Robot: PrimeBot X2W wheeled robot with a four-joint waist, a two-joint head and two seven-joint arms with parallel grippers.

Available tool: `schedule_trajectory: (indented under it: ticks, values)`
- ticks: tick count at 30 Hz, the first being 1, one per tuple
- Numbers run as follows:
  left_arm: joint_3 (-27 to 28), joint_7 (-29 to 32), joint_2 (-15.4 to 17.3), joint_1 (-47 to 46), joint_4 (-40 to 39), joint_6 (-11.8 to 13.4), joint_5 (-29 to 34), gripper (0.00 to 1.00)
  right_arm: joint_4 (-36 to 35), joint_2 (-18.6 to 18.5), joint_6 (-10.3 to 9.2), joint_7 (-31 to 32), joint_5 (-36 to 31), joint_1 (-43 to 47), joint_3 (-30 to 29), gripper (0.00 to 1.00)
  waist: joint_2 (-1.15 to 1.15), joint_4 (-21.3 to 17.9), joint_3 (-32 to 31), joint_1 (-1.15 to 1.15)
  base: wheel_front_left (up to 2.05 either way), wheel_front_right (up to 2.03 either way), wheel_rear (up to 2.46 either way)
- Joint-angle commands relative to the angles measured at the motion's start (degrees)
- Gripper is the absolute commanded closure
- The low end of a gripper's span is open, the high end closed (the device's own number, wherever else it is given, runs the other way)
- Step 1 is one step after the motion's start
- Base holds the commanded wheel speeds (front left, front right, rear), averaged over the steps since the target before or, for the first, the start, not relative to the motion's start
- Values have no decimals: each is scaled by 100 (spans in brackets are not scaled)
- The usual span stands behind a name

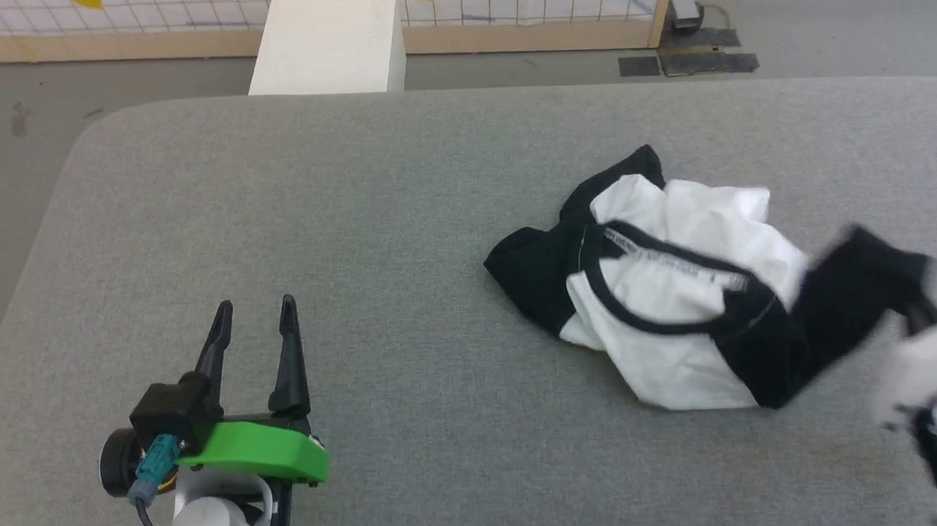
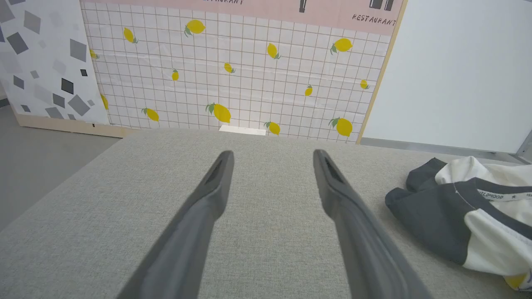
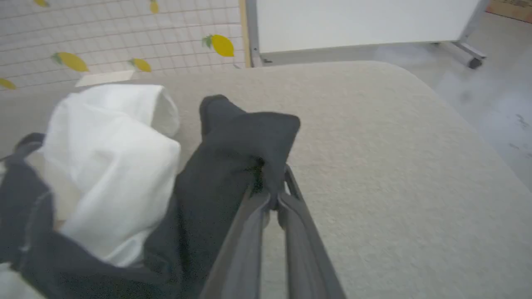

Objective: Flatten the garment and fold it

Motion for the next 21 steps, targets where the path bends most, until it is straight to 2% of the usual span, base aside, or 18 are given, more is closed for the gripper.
schedule_trajectory:
  ticks: [1, 4, 7, 8, 10, 16, 21]
  values:
    - [12, -26, -27, -6, 15, -28, 15, 0, -148, -11, -11, 124, -36, 230, -300, 100, 0, -55, -30, 0, 0, 0, 0]
    - [10, -26, -30, -25, 14, -42, 15, 0, -324, -11, -11, 558, -128, 586, -1033, 100, 0, -103, -11, 0, 0, 0, 0]
    - [7, -26, -32, -42, 27, -56, 16, 0, -166, -11, -11, 864, -34, 770, -1443, 100, 0, -156, 12, 0, 0, 0, 0]
    - [13, -26, -33, -61, 65, -68, 14, 0, -63, -11, -11, 771, 56, 798, -1416, 0, 0, -230, 35, 0, 0, 0, 0]
    - [-18, -26, -33, -86, 111, -64, -49, 0, -122, -11, -11, 475, 69, 802, -1232, 0, 0, -277, 43, 0, 0, 0, 0]
    - [-556, -21, -34, -564, 452, 32, -368, 0, -482, -11, -11, -1033, 249, 818, -170, 0, 0, -538, 196, 0, 0, 0, 0]
    - [-1225, 587, -34, -1560, 1154, 104, -326, 0, -568, -11, -11, -1753, 338, 784, 762, 0, 0, -811, 431, 0, 0, 0, 0]
